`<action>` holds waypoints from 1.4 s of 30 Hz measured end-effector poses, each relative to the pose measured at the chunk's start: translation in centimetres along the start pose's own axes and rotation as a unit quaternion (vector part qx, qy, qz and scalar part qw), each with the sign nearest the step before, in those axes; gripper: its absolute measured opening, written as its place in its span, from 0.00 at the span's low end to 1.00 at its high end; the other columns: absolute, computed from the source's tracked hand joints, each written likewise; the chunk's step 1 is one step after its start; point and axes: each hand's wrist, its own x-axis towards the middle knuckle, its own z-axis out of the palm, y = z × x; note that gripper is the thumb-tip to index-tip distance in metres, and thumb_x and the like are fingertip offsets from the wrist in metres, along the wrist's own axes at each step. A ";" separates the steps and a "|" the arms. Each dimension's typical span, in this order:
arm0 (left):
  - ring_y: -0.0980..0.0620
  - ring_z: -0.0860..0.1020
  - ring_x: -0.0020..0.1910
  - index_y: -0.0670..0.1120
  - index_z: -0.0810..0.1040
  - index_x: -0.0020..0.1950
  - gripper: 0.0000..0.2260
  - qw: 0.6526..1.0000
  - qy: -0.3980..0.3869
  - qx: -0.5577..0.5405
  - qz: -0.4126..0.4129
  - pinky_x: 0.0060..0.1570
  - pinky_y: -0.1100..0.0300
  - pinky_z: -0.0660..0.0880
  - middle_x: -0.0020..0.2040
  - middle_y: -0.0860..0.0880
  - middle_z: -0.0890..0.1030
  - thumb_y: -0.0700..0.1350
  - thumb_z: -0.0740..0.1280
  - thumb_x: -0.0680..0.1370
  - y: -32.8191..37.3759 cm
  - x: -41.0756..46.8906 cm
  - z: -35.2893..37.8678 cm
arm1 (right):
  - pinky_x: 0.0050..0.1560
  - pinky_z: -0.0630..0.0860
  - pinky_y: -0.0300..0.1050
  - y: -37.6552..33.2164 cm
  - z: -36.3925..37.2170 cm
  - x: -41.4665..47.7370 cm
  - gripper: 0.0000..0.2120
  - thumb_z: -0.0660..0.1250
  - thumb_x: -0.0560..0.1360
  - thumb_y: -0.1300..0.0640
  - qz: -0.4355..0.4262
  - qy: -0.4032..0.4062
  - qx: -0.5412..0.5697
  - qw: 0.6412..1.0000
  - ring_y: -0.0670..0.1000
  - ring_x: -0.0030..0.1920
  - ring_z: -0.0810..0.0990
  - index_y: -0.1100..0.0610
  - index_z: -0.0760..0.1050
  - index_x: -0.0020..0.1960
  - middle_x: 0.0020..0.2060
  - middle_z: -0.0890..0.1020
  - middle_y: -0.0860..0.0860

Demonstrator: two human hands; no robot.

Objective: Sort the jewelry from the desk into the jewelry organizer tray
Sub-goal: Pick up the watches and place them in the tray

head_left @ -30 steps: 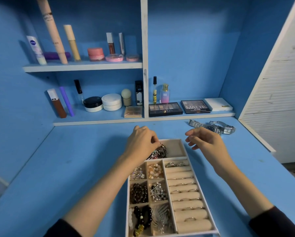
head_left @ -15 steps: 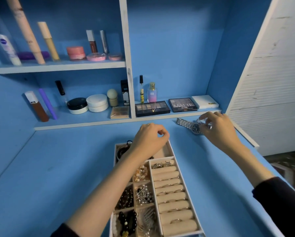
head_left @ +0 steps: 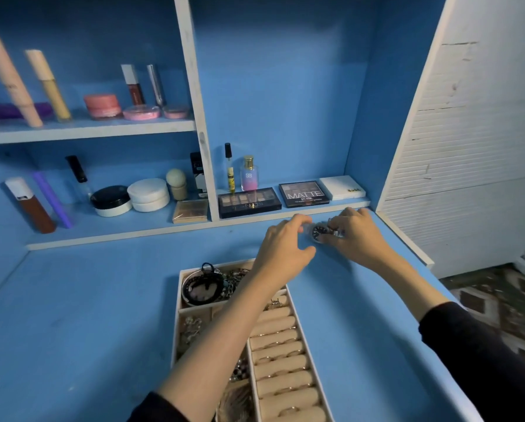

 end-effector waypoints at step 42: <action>0.53 0.83 0.38 0.42 0.77 0.55 0.13 0.686 0.219 -0.690 -0.071 0.38 0.66 0.78 0.39 0.45 0.82 0.31 0.64 0.72 -5.0 -6.0 -9.9 | 0.45 0.77 0.40 -13.9 3.9 -4.6 0.22 0.71 0.66 0.50 -0.079 -0.116 0.526 0.839 0.49 0.44 0.82 0.40 0.75 0.59 0.50 0.81 0.48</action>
